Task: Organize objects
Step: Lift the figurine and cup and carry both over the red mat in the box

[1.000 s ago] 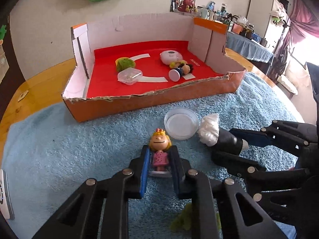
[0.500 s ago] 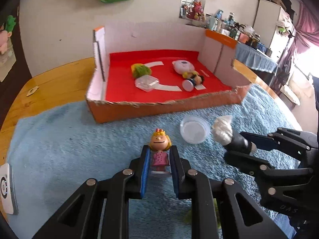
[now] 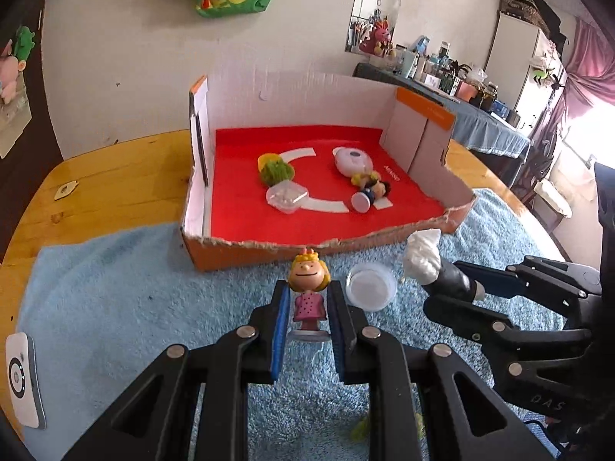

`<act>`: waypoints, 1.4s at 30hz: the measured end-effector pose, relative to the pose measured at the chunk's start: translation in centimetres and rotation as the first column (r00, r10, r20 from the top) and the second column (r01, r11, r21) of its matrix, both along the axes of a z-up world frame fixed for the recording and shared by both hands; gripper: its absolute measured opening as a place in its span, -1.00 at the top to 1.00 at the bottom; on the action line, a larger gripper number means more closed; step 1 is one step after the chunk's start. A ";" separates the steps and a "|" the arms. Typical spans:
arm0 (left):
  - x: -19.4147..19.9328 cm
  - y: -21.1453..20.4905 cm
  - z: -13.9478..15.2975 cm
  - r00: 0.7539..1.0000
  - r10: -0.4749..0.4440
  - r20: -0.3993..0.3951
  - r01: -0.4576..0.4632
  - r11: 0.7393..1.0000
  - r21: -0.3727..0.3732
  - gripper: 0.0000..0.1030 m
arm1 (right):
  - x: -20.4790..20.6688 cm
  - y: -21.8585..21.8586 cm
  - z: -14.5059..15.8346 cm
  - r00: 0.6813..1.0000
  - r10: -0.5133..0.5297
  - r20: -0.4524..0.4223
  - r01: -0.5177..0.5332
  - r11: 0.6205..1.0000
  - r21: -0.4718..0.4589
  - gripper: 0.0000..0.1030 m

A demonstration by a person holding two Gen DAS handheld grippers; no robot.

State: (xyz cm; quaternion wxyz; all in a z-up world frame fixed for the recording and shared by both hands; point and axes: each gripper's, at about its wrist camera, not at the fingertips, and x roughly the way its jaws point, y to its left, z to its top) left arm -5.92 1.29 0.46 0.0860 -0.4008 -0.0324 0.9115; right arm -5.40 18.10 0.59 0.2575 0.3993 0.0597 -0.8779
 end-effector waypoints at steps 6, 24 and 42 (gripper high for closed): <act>-0.6 -0.1 0.8 1.000 -0.002 -0.013 0.002 1.000 0.008 0.60 | -0.4 0.0 0.6 1.000 0.003 -0.007 -0.003 1.000 -0.006 0.30; -2.3 -0.5 2.4 1.000 -0.003 -0.020 0.003 1.000 0.028 0.60 | -1.9 -0.2 2.2 1.000 0.009 -0.022 -0.009 1.000 -0.009 0.30; -7.1 -0.4 2.0 0.999 -0.024 0.027 0.023 0.999 0.036 0.60 | -6.3 0.4 2.3 1.000 -0.018 -0.017 0.018 1.000 0.022 0.30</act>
